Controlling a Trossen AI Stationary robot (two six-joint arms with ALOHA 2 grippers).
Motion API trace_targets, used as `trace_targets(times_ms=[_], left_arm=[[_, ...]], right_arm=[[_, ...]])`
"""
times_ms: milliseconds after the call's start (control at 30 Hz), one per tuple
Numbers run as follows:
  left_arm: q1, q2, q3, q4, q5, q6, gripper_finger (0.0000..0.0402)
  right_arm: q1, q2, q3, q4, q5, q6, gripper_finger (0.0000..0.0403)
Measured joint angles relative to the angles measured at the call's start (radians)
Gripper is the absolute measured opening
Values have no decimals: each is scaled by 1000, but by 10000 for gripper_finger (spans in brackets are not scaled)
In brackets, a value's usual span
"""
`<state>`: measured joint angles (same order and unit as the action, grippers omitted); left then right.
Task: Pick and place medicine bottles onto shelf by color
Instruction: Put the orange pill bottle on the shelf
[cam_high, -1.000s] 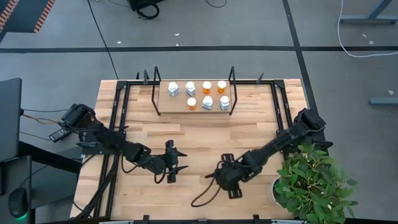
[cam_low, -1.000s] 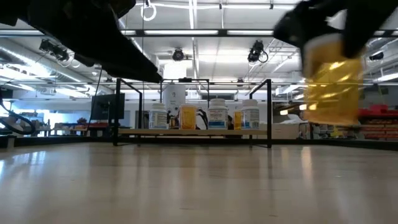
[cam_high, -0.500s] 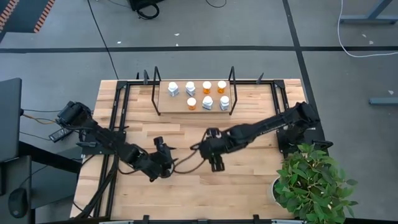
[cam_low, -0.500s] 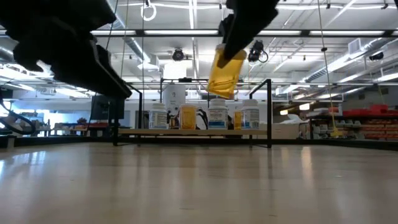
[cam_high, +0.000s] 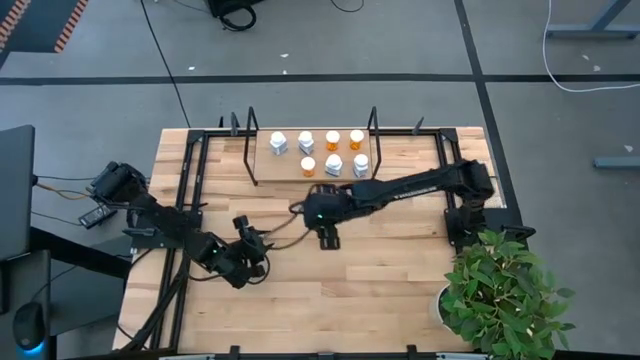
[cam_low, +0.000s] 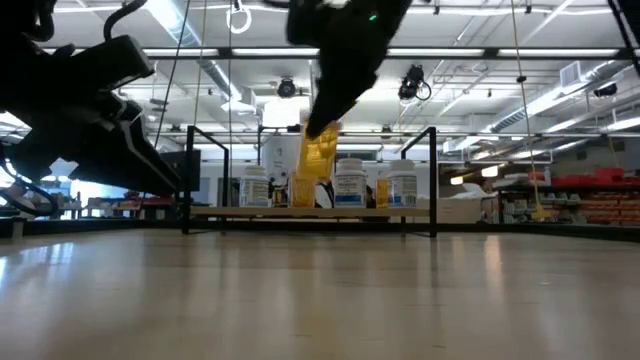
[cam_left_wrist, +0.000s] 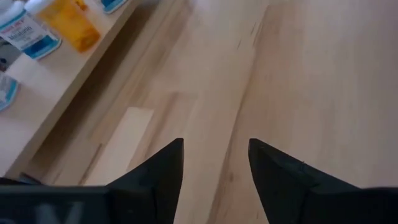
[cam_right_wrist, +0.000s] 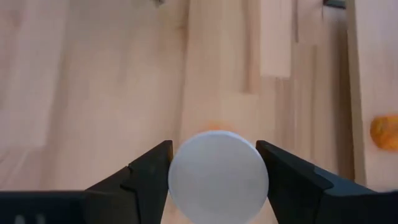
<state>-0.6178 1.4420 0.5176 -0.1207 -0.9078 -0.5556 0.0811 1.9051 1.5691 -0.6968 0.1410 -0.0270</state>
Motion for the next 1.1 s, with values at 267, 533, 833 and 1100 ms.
trace_targets(times_ms=[267, 533, 833, 1100], left_arm=[[-25, -108, -20, -25, 14, -14, 186], [-88, -176, -20, -31, 14, -37, 181], [-122, -181, -20, -23, 14, -86, 178], [-122, -181, -20, -2, 14, -89, 173]], right_arm=[[-84, 232, 322, -166, -2, -76, 239], [-135, 347, 446, -202, -60, -92, 239], [-167, 361, 446, -165, -86, -105, 239], [-175, 361, 396, -122, -128, -119, 239]])
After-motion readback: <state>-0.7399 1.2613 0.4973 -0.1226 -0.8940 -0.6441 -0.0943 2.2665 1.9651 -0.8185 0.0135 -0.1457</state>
